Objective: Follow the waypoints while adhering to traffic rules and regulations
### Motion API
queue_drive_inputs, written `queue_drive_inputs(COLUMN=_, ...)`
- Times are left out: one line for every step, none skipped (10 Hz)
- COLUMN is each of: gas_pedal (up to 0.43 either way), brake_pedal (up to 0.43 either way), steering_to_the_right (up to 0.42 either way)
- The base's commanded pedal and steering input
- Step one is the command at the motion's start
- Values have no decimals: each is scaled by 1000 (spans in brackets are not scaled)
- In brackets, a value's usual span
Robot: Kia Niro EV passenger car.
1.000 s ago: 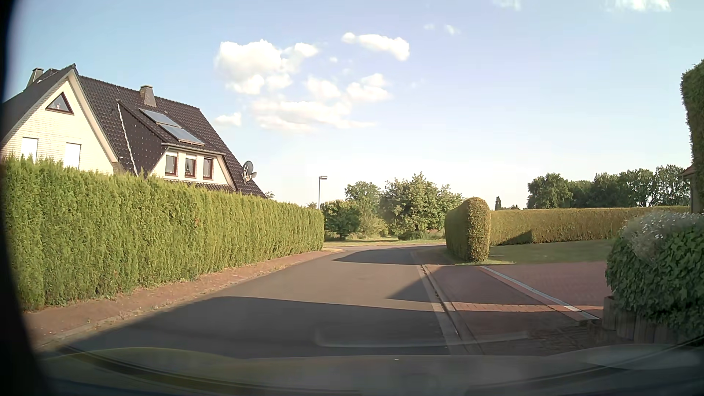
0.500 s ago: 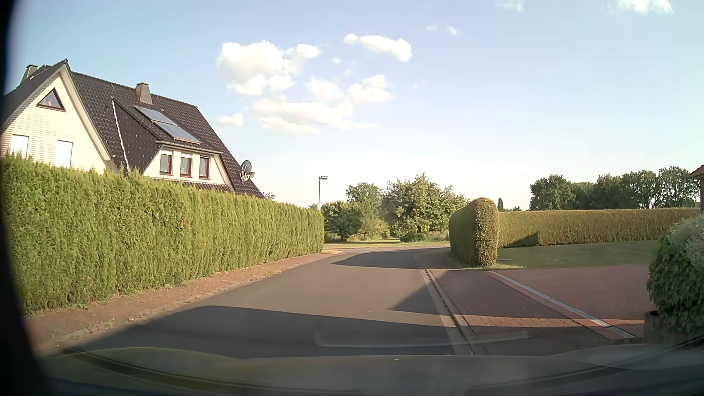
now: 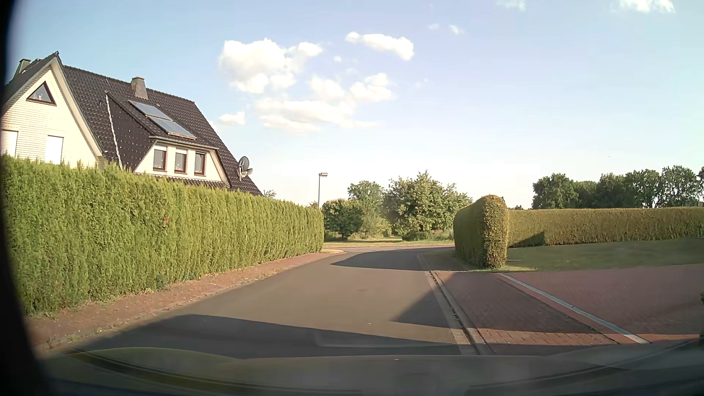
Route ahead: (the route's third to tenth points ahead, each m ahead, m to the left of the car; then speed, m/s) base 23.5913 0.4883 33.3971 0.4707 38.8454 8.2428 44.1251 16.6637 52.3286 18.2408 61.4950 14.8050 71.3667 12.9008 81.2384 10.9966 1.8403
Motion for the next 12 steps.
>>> queue_drive_inputs(gas_pedal=0, brake_pedal=6, steering_to_the_right=-9)
queue_drive_inputs(gas_pedal=0, brake_pedal=6, steering_to_the_right=-9)
queue_drive_inputs(gas_pedal=0, brake_pedal=6, steering_to_the_right=-9)
queue_drive_inputs(gas_pedal=0, brake_pedal=12, steering_to_the_right=-9)
queue_drive_inputs(gas_pedal=0, brake_pedal=12, steering_to_the_right=-9)
queue_drive_inputs(gas_pedal=0, brake_pedal=6, steering_to_the_right=-9)
queue_drive_inputs(gas_pedal=0, brake_pedal=6, steering_to_the_right=-9)
queue_drive_inputs(gas_pedal=0, brake_pedal=6, steering_to_the_right=-9)
queue_drive_inputs(gas_pedal=0, brake_pedal=6, steering_to_the_right=-9)
queue_drive_inputs(gas_pedal=0, brake_pedal=6, steering_to_the_right=-8)
queue_drive_inputs(gas_pedal=0, brake_pedal=6, steering_to_the_right=-4)
queue_drive_inputs(gas_pedal=0, brake_pedal=6, steering_to_the_right=0)
